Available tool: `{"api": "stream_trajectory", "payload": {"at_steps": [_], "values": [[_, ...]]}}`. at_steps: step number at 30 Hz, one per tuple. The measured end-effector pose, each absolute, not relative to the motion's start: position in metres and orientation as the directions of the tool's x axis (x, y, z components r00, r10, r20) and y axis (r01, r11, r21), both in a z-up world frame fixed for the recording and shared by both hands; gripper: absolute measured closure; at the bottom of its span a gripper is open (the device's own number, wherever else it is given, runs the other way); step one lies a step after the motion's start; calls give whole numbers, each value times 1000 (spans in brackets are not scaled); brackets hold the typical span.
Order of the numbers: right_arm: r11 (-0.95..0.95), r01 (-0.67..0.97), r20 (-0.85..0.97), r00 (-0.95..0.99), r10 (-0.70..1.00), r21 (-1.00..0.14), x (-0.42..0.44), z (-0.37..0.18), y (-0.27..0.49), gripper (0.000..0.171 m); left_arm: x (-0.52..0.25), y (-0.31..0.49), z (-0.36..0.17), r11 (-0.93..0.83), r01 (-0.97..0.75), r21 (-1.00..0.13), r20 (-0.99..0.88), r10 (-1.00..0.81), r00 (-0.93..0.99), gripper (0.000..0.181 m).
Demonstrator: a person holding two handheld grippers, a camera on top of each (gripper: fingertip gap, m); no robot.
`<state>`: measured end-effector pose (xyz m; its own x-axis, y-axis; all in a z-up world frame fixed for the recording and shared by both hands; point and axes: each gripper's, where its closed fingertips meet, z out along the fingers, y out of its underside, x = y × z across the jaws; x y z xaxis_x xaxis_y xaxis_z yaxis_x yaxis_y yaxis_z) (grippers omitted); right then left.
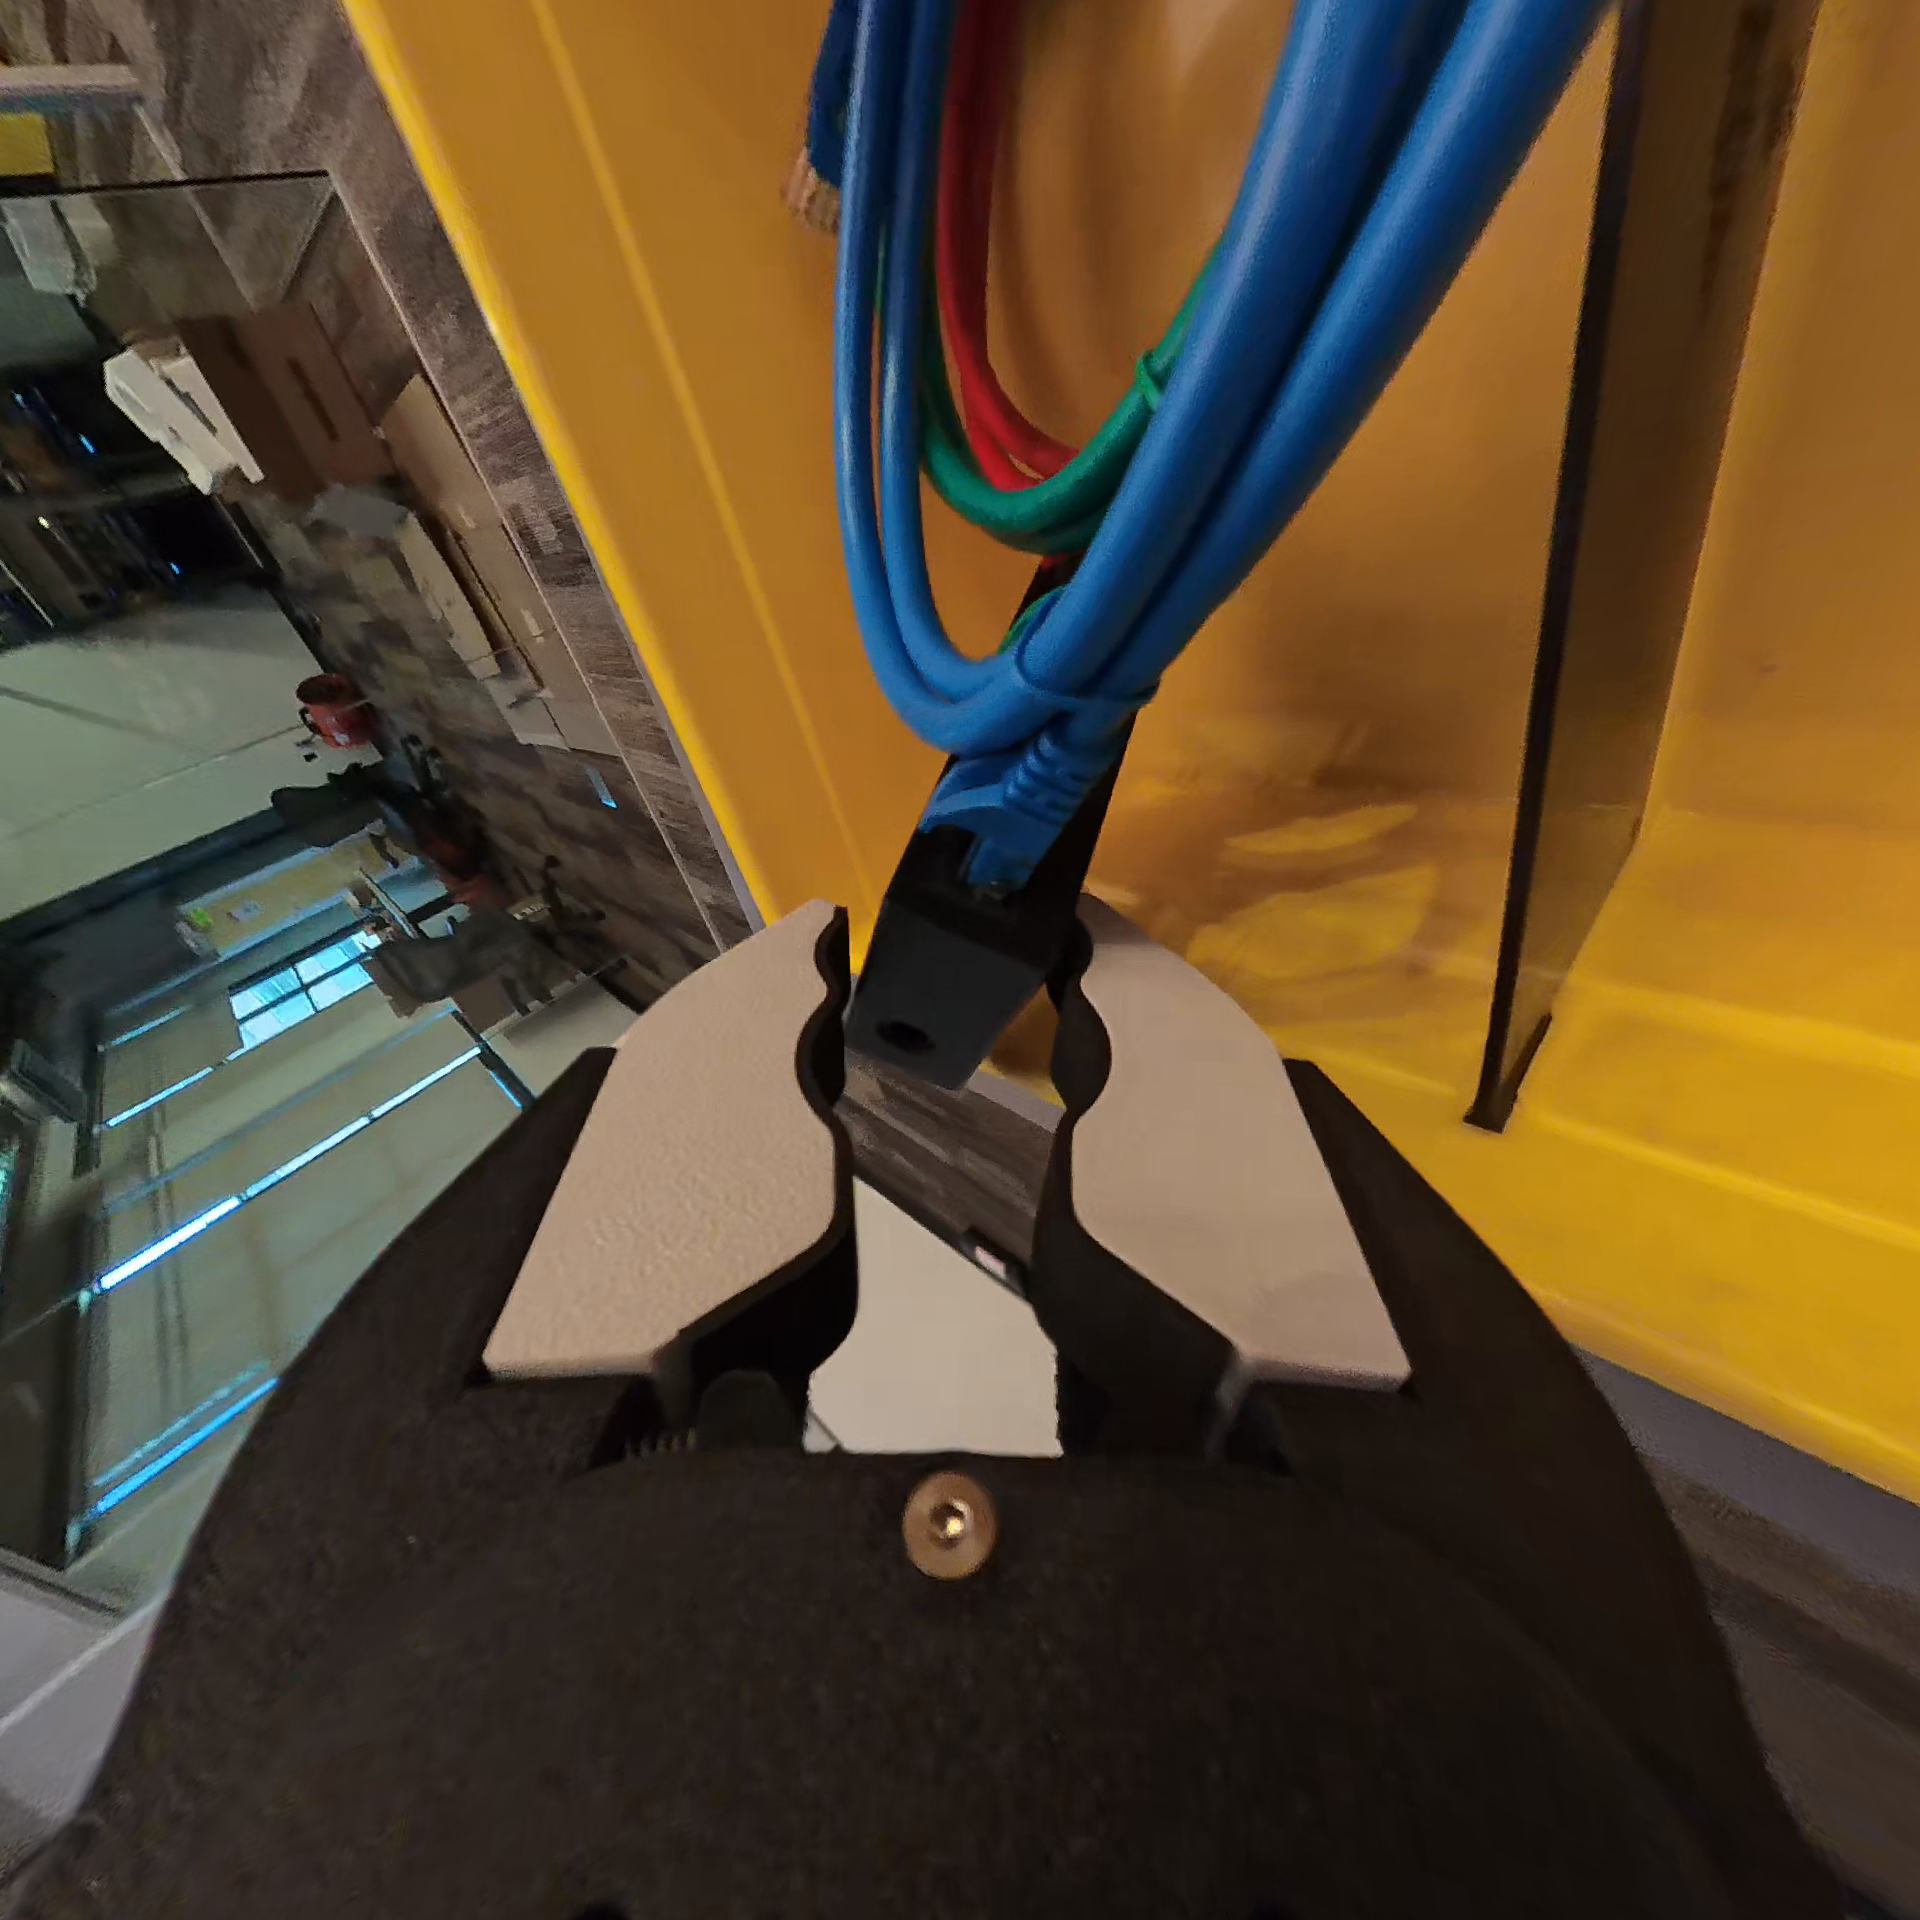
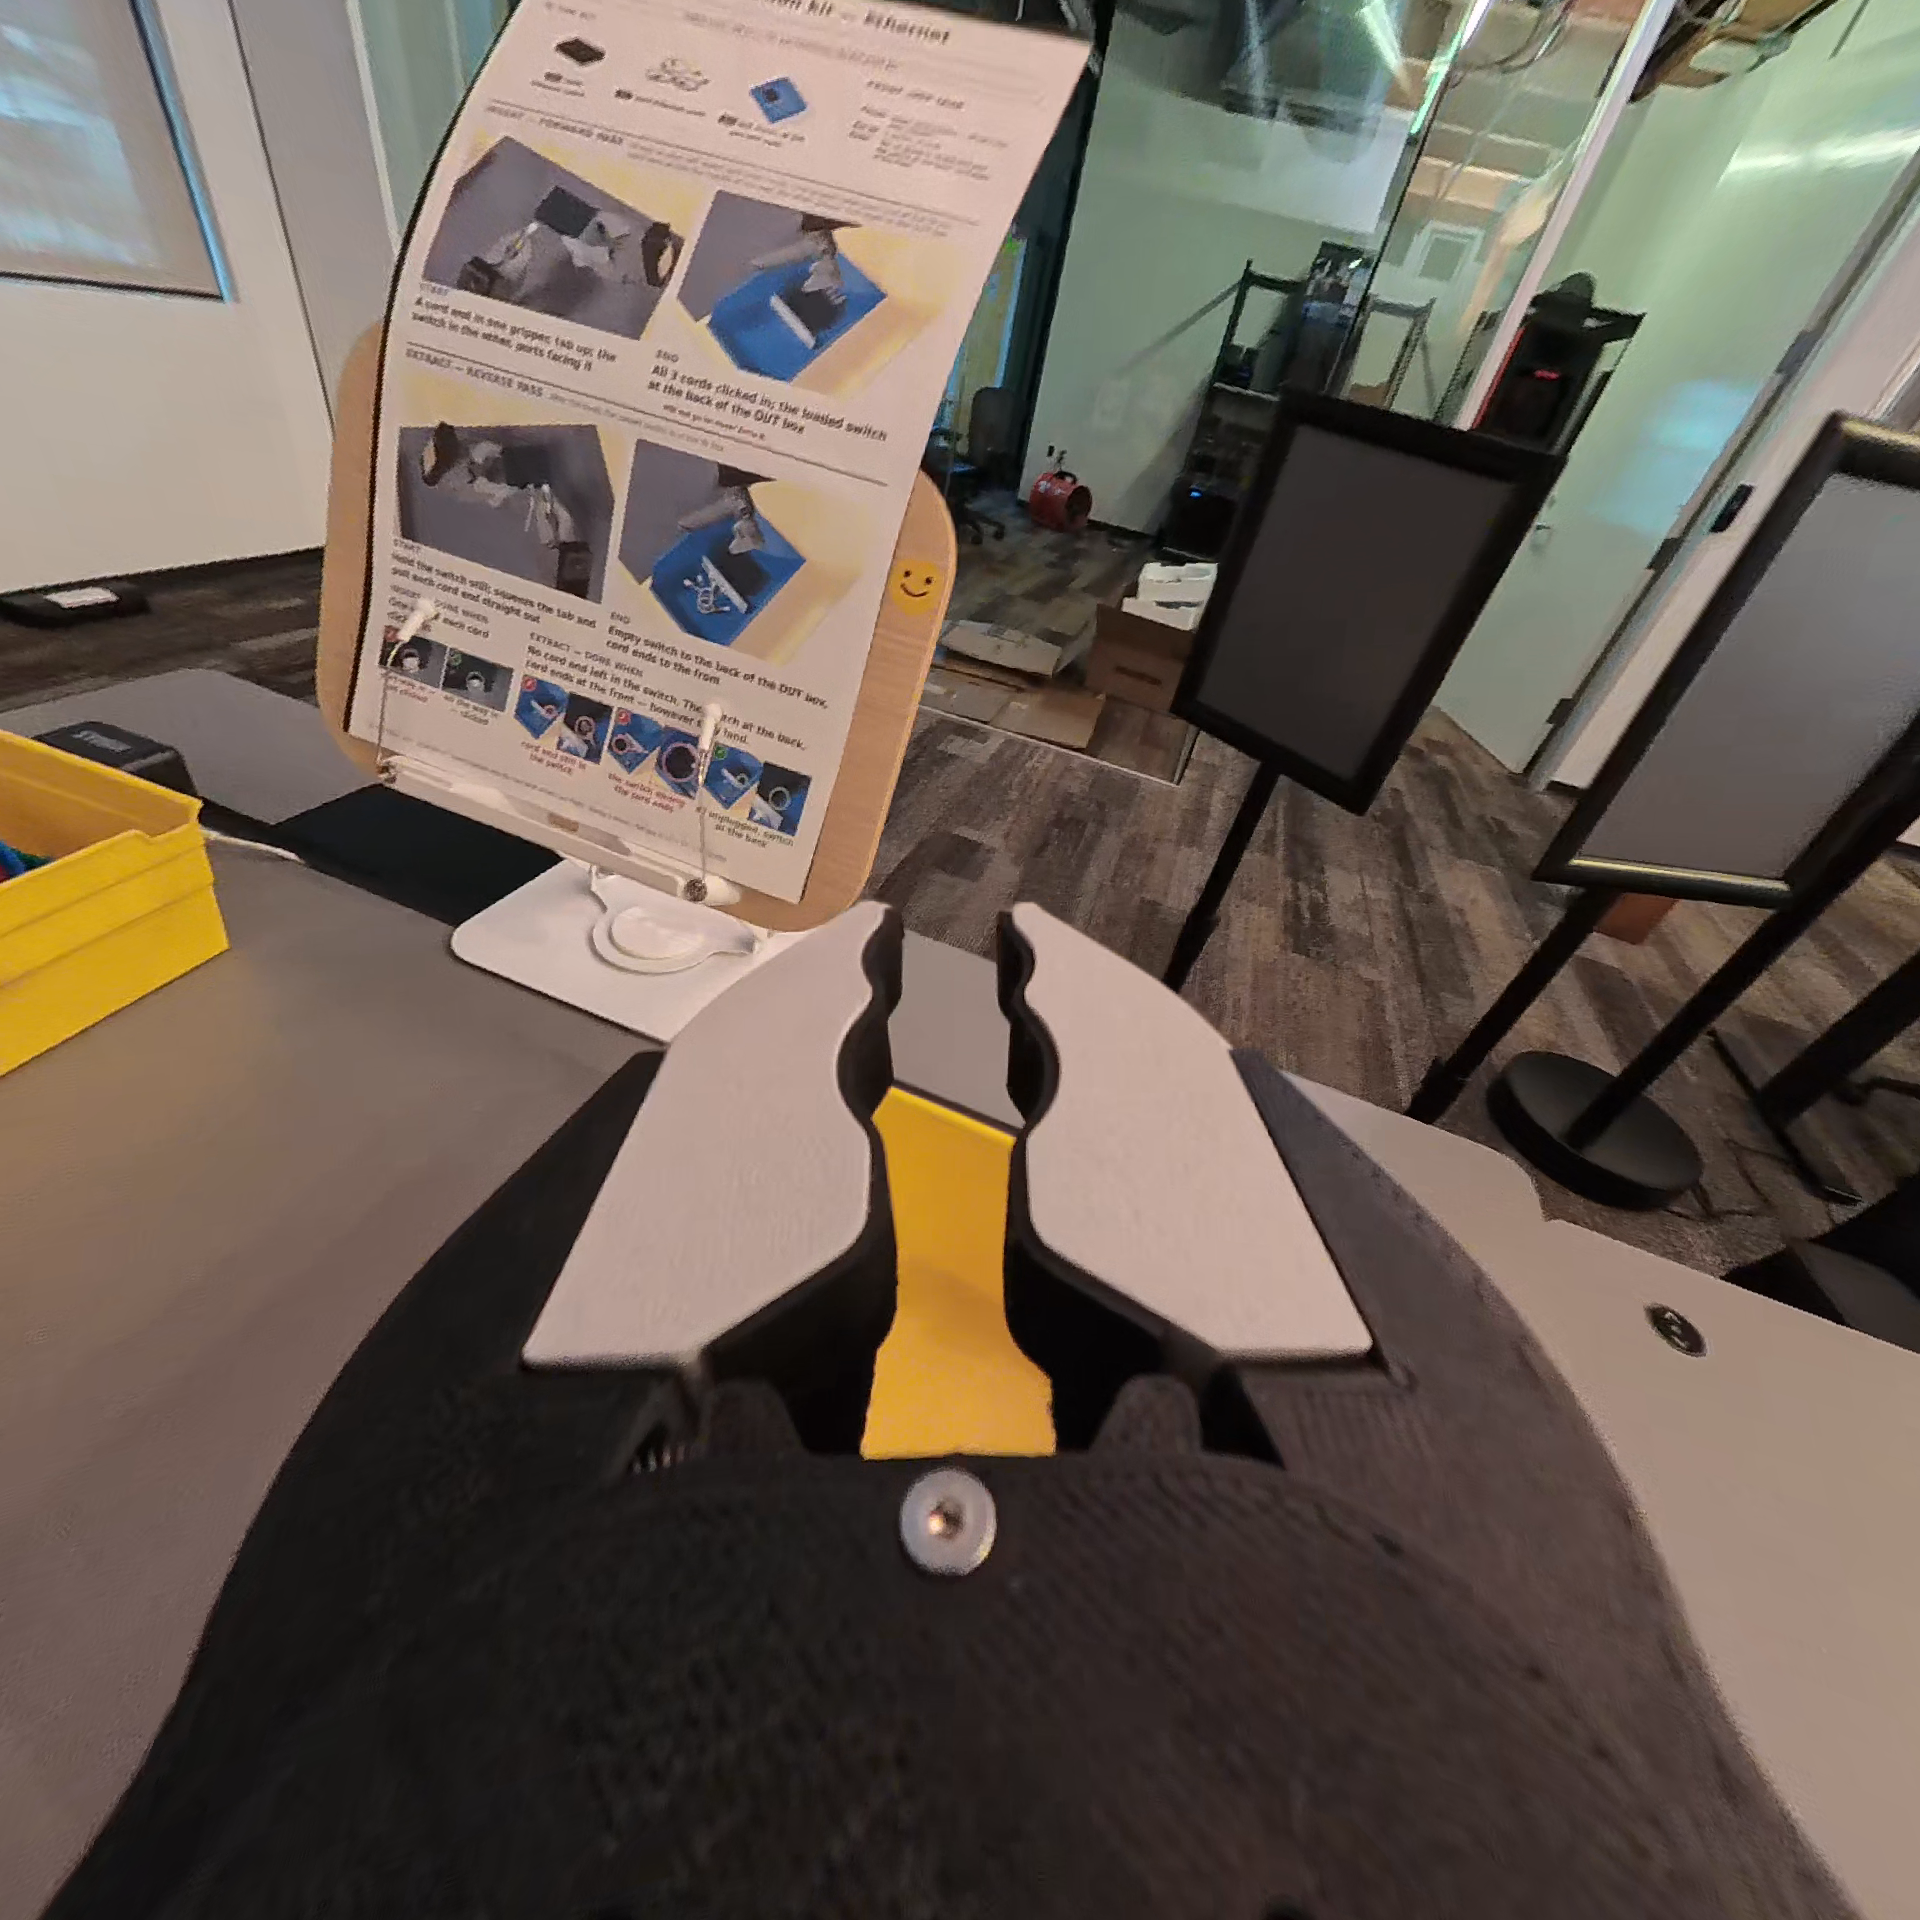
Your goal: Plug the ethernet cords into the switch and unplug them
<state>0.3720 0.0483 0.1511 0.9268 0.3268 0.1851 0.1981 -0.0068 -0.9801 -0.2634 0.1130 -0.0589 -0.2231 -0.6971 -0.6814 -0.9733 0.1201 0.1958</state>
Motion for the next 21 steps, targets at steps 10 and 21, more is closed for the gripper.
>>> {"api": "stream_trajectory", "payload": {"at_steps": [10, 21], "values": [[-70, 234, 189, 901, 391, -970, 351, 130, 61, 153, -268, 101, -50, 120, -941, 317, -615, -729, -300, 151], [-61, 195, 145, 871, 470, -979, 339, 134, 54, 153, -261, 41, -23, -49, -975, 217, -490, -870, -65, 154]]}}
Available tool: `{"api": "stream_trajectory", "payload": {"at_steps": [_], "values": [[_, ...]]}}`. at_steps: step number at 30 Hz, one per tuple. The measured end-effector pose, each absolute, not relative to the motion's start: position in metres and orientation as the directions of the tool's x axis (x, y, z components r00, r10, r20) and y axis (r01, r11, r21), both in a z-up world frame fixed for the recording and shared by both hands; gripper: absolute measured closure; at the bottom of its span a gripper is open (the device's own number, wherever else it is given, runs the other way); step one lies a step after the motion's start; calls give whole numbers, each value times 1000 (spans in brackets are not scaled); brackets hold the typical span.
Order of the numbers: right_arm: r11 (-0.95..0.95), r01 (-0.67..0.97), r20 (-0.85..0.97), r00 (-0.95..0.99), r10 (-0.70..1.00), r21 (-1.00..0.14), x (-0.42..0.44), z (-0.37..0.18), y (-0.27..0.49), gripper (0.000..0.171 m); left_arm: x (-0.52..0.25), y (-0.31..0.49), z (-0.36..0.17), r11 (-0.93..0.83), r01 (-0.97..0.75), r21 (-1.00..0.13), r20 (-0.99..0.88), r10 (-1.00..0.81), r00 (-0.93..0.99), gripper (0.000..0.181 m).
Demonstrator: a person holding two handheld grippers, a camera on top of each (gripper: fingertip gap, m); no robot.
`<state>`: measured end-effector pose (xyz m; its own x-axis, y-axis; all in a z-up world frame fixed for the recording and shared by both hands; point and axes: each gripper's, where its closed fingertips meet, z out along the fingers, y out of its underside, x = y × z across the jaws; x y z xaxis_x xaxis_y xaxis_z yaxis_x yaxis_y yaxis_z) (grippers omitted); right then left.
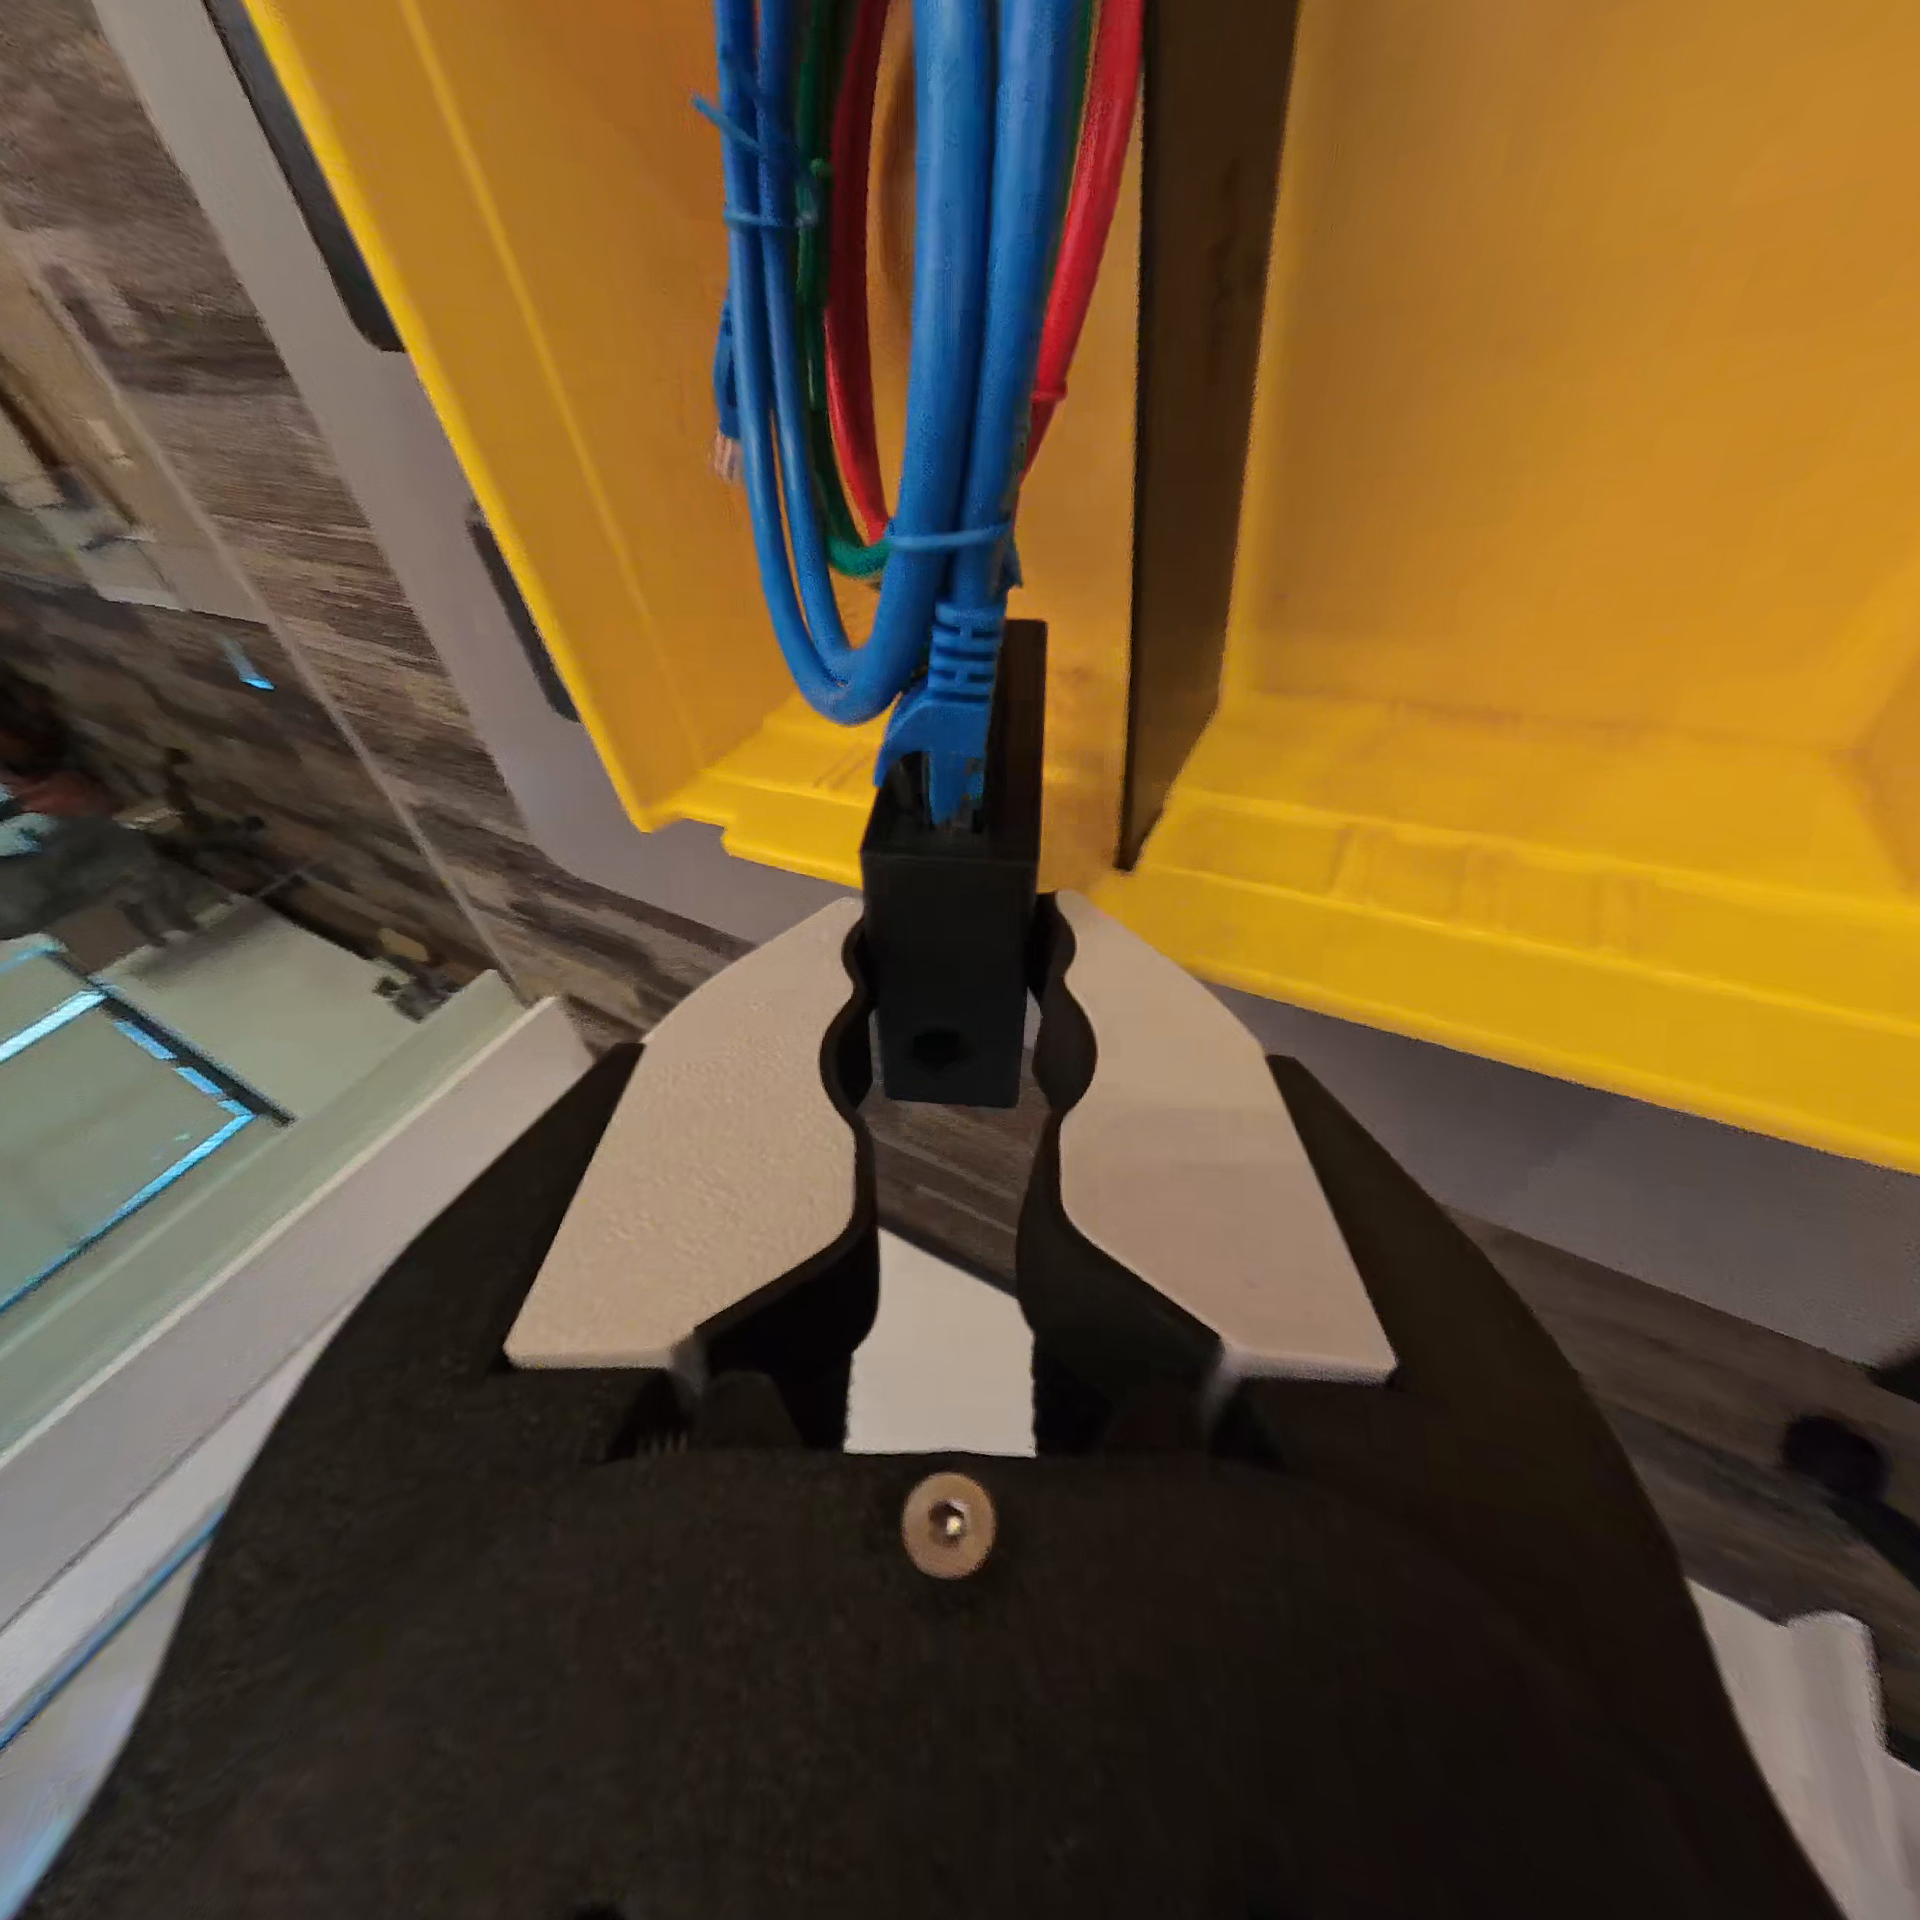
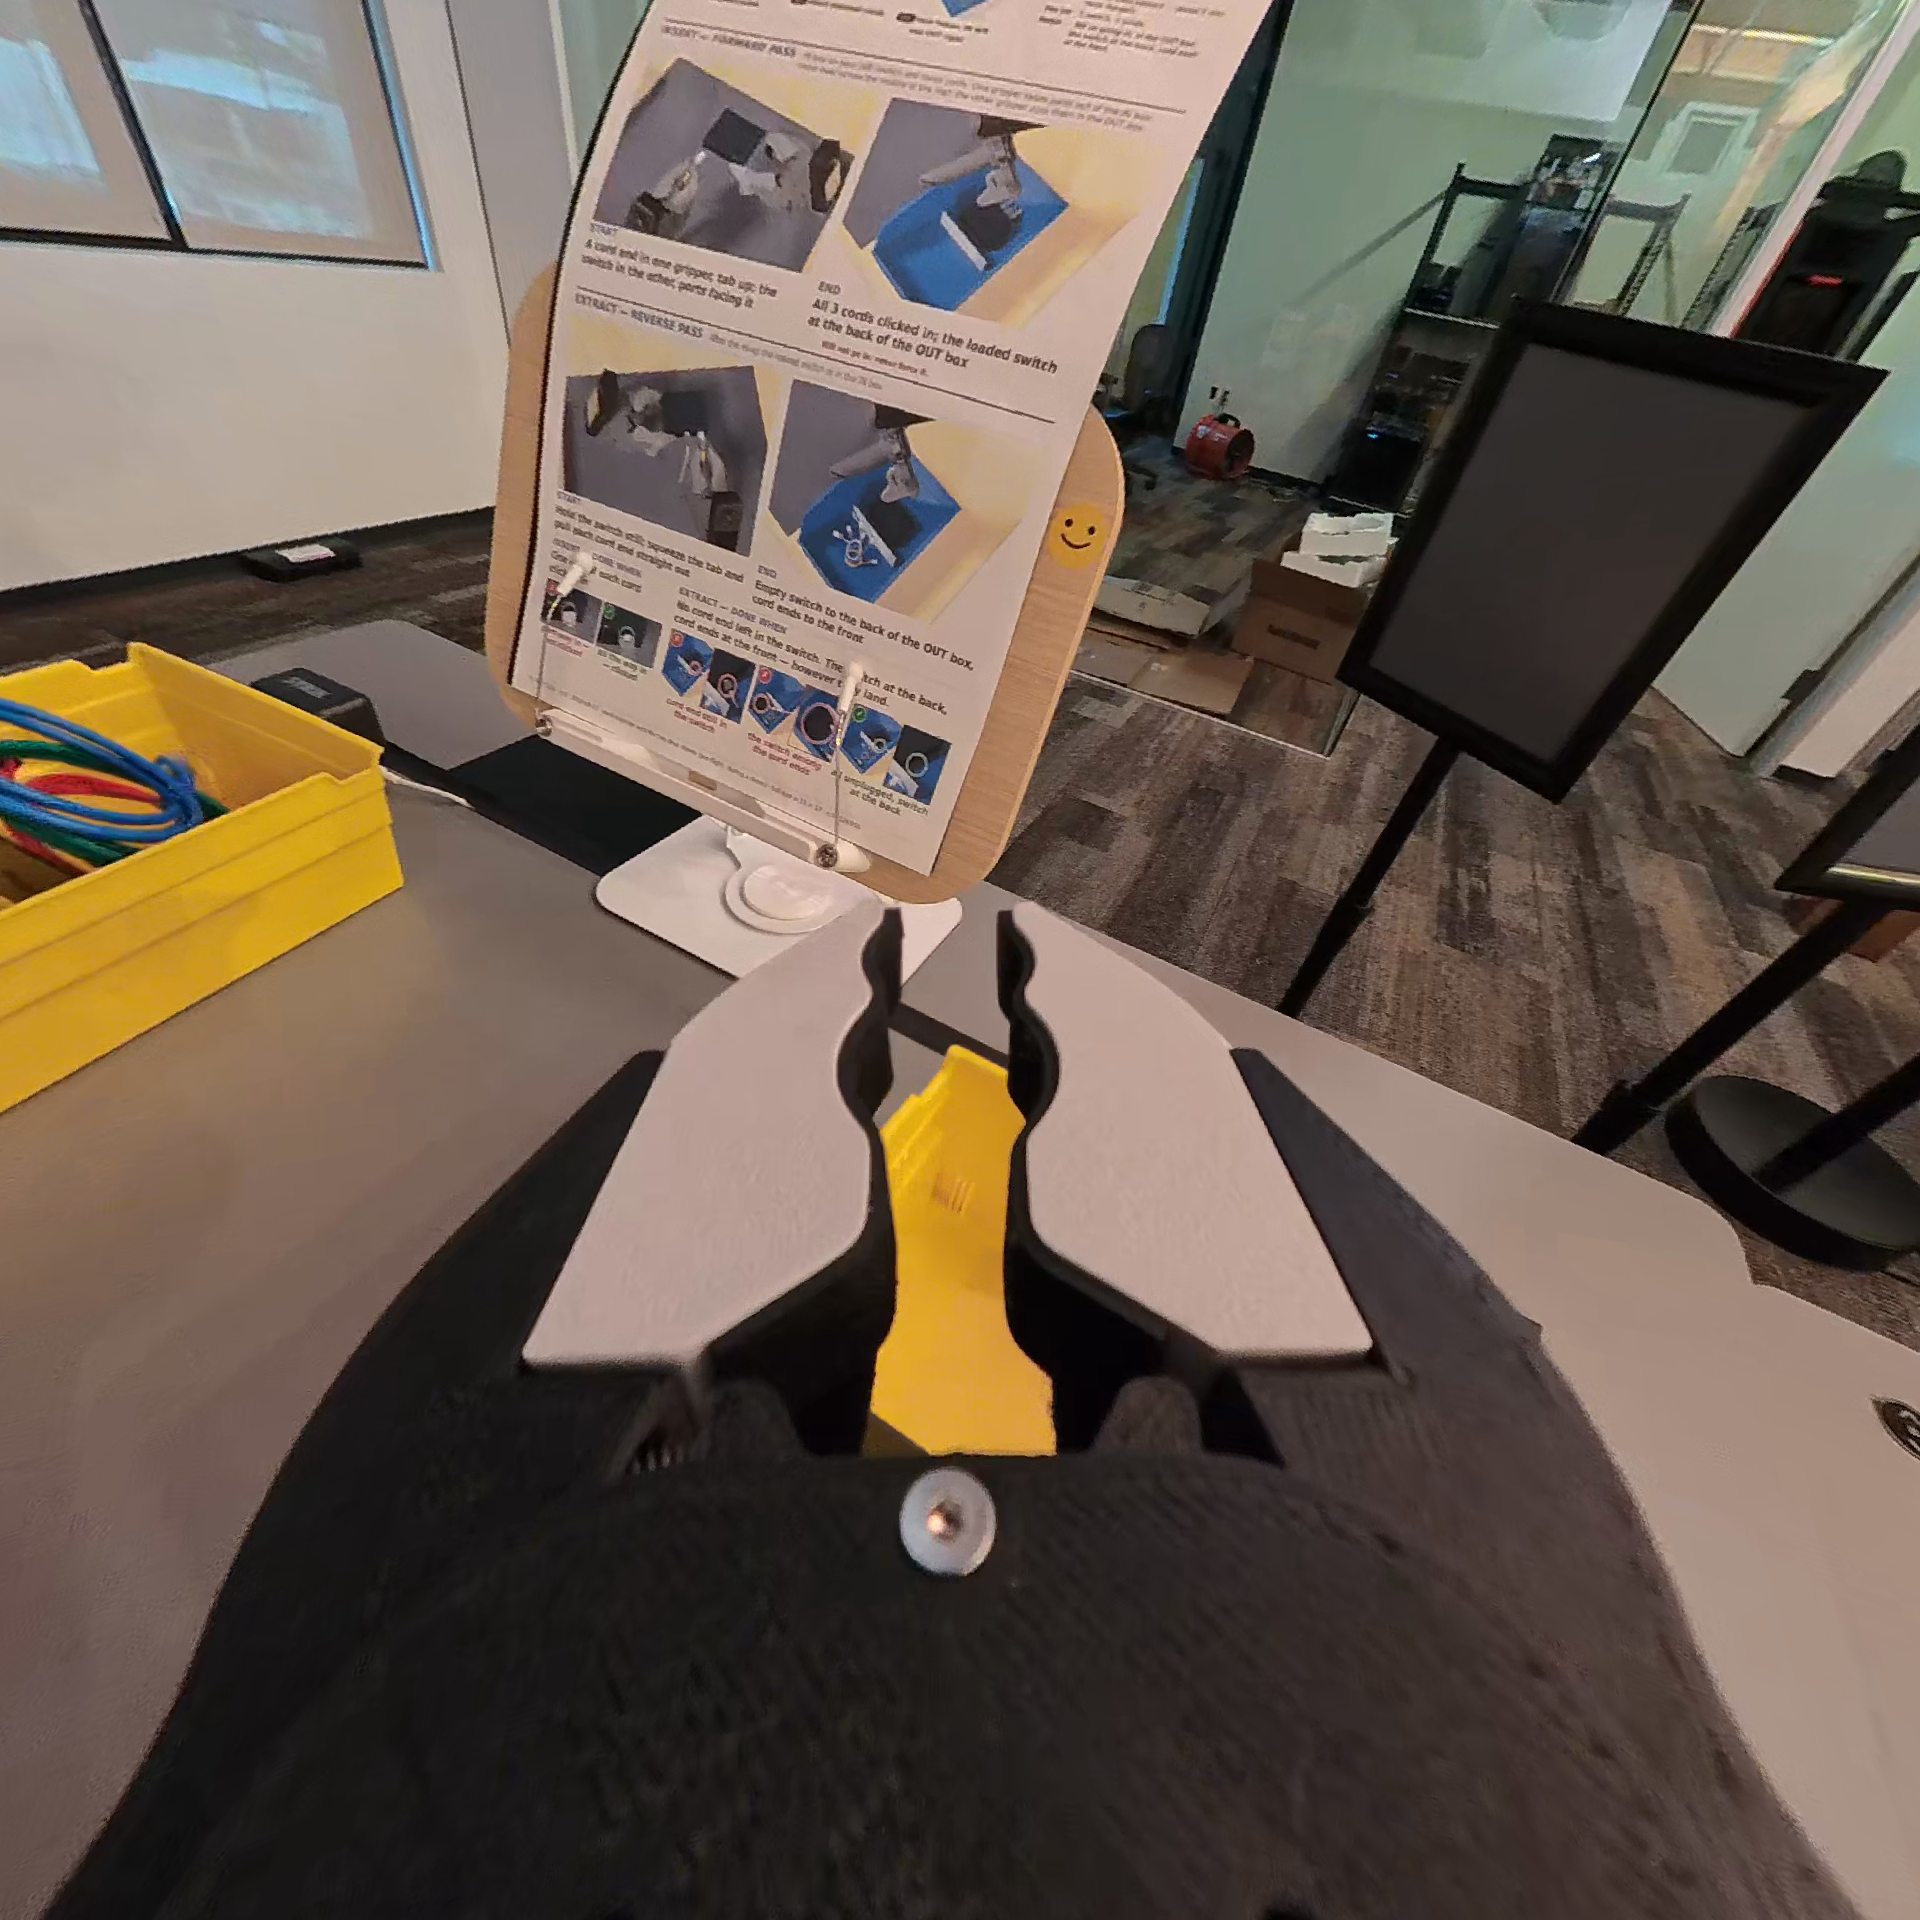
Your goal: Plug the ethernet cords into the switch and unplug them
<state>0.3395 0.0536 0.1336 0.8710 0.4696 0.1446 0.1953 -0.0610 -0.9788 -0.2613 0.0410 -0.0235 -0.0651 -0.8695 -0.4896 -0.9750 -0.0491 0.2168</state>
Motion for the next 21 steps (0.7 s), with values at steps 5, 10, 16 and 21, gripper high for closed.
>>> {"api": "stream_trajectory", "payload": {"at_steps": [5, 10, 16, 21], "values": [[-79, 217, 151, 856, 494, -973, 335, 130, 52, 153, -239, 19, -25, -97, -988, 123, -417, -908, 37, 154], [-82, 215, 144, 847, 512, -973, 333, 130, 50, 153, -239, 22, -36, -134, -986, 94, -440, -894, 80, 154], [-88, 201, 128, 849, 512, -976, 338, 131, 48, 153, -248, 27, -50, -166, -983, 82, -452, -885, 112, 154], [-100, 202, 124, 851, 510, -974, 340, 128, 50, 153, -247, 32, -58, -143, -987, 74, -469, -878, 92, 151]]}}
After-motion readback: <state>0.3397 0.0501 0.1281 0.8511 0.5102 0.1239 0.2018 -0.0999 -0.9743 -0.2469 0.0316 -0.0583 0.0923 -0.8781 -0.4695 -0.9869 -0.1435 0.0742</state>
